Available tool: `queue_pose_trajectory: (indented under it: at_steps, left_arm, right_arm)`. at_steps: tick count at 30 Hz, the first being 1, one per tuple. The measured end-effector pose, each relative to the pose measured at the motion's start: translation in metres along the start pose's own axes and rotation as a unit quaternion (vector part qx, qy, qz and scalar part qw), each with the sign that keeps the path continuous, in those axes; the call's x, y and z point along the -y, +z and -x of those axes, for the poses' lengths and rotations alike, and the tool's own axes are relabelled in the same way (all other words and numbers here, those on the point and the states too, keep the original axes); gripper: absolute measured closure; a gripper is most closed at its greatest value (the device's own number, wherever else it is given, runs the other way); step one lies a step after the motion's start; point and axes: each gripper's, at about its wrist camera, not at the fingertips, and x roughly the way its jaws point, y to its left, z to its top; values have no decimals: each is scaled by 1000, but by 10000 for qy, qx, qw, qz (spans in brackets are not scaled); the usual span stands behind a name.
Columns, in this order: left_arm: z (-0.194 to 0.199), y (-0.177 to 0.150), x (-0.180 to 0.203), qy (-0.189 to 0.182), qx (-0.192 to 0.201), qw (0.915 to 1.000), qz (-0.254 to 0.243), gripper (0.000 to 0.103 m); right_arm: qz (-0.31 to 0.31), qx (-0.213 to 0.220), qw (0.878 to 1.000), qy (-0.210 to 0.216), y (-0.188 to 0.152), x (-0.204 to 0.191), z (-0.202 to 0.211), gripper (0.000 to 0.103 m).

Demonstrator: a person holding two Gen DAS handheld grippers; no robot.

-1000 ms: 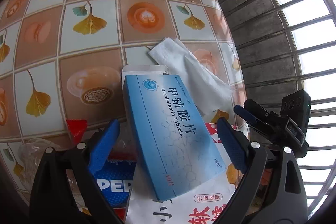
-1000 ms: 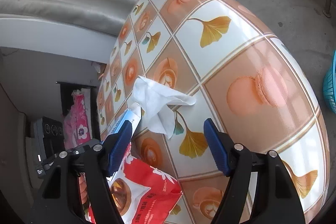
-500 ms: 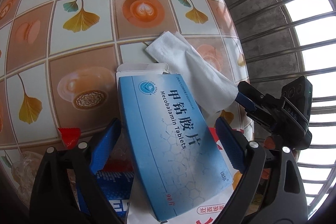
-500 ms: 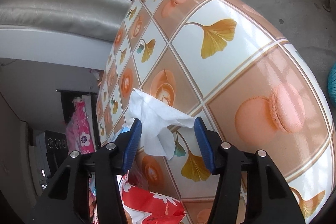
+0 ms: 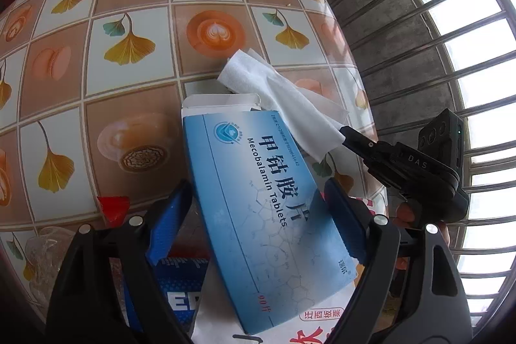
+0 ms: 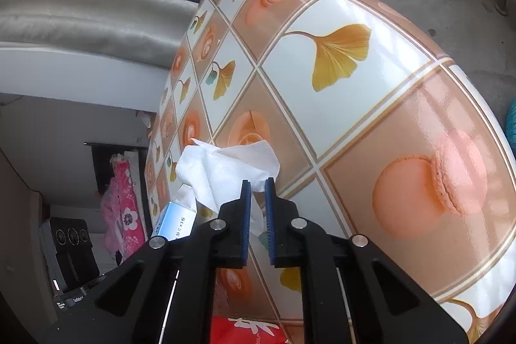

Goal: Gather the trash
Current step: 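Close the left tool on the blue tablets box while the right tool grasps the white tissue, then lift the tablets box with the left tool while the right tool carries the tissue to the wastebasket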

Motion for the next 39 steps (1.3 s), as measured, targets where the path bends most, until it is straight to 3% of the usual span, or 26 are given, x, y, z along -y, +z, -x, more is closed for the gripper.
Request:
queue_pose_trajectory:
  at_steps: [10,16,20,23,24,31,34,36,38,39]
  left_arm:
    - [21,-3,4,-134,363,9992,-122,25]
    - [33,-6,11,-210,646,9975,-215,25]
    - [44,-8,17,-298,889,9951,-305,25]
    - [52,-9,20,-313,1014,9938,-338,25]
    - [55,-10,21,-317,1059,9933,-349,25]
    - [68,-15,17,-323,1230,9913,-345,25]
    - [72,-18,15,-337,1263,9908,-337,25]
    - [73,-19,14,-330,1280,9907,-333,25]
    - [74,-19,13,-331,1290,9905,-334,25]
    - [74,-19,12,-330,1297,9905,-328,25]
  right_arm:
    - [309,412,9965,659,-3,-22,37,99]
    - [570,530,9952,590,-1,-32,55,99]
    - [722,331,9966,207,-3,-36,46,95]
    - [1097,172,9936,-209,-6,-46,31,66]
    - [1268,165,9912,-352,-8,-50,27,63]
    - [2317,-110,9634,-1347,-14,-72,-14,63]
    - [2485,-263,9539,-1664,-14,-68,-32,69]
    - [2555,-220,9501,-1774,-16,-66,-36,86]
    - [2381,-289,9576,-1598,-15,-61,-35,97]
    - [2269,-289,9625,-1459,-14,-59,-32,98]
